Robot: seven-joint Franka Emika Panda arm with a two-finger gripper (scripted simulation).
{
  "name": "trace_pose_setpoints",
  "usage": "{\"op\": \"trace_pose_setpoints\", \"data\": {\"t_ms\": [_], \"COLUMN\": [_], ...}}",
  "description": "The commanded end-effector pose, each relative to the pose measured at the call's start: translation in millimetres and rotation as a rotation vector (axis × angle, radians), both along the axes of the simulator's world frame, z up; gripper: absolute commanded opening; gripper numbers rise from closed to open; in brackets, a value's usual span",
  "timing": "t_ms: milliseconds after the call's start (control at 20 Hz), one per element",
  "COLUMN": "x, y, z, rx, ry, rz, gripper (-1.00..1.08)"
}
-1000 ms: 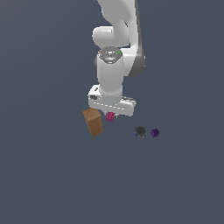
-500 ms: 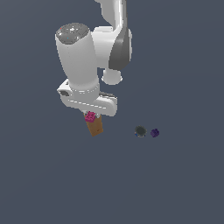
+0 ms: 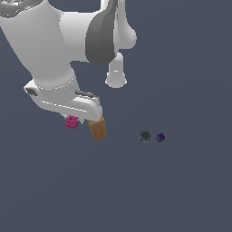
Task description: Pick up a designated object from a clutter of objects.
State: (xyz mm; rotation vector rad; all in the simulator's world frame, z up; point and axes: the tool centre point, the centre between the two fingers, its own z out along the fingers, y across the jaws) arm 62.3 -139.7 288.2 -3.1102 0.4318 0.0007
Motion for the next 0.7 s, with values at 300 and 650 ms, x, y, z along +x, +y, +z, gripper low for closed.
{"op": "trace_pose_setpoints", "data": {"t_ms": [300,650], "x": [28.1,47.7], "y": [-38.9,-64.8], "z": [34.0,56.4], "rx": [-0.001,-0.001], "ry": [0.000,0.000], "rz": [0.000,0.000], "gripper": [-1.00,-1.00]}}
